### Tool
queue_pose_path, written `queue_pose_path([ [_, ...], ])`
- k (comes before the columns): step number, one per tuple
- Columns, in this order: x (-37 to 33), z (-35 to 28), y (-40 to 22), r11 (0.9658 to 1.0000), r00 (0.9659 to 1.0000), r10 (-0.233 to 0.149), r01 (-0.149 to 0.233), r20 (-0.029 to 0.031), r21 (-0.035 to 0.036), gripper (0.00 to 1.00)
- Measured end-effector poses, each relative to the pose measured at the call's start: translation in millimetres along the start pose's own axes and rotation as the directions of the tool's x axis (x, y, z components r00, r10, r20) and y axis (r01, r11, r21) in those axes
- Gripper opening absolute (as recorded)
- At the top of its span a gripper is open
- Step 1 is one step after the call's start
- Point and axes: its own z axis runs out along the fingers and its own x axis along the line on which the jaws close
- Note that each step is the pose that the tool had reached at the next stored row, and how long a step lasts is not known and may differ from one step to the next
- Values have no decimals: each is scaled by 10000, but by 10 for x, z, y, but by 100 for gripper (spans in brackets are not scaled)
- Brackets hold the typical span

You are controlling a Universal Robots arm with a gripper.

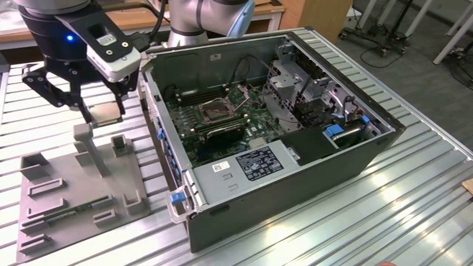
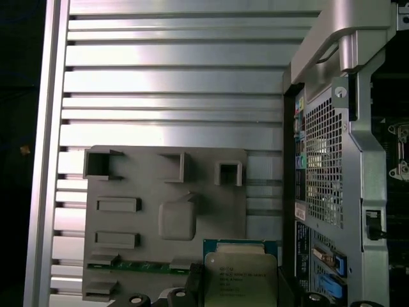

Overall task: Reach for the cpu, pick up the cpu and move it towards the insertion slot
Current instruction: 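Pick up the cpu and move it towards the insertion slot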

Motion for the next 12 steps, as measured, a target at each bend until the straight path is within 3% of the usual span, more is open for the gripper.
queue_pose_path([
  [12, -273, 4, -5, 10000, 10000, 1, -1, 0, 0, 54],
])
